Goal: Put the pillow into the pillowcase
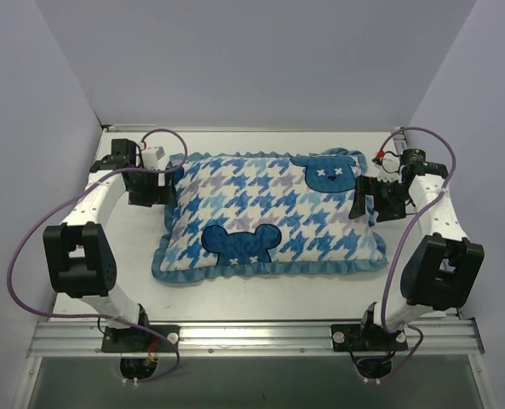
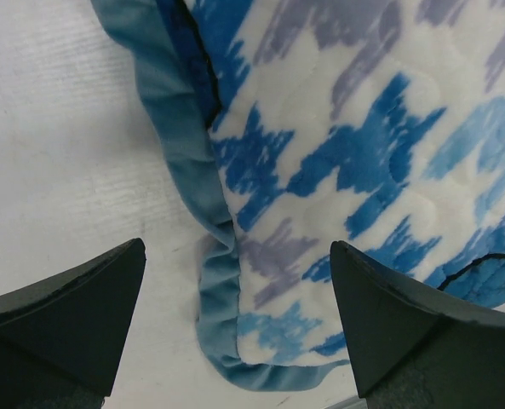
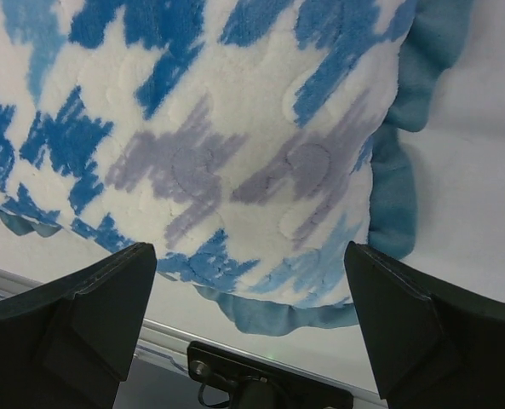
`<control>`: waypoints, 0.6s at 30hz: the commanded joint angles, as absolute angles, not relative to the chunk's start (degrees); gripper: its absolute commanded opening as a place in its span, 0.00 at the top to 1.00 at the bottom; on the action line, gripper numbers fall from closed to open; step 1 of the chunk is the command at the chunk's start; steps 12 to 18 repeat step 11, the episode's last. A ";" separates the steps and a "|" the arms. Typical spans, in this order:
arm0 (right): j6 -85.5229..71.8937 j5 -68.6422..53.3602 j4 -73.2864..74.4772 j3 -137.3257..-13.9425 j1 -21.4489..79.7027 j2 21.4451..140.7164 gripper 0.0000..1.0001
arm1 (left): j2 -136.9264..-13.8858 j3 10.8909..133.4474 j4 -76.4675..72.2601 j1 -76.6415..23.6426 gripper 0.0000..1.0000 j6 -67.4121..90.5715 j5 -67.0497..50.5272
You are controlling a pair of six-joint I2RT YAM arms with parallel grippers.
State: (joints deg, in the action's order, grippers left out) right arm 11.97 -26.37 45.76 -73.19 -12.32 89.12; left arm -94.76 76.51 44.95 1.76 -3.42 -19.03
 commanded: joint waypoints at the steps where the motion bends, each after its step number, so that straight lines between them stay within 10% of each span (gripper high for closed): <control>1: 10.28 -29.88 46.06 -71.38 -12.13 85.34 0.00 | -91.94 74.71 44.82 1.84 0.03 -1.93 -17.05; 18: 9.93 -30.76 45.79 -71.98 -11.78 84.55 0.00 | -91.67 76.28 43.06 1.23 0.03 -3.60 -17.93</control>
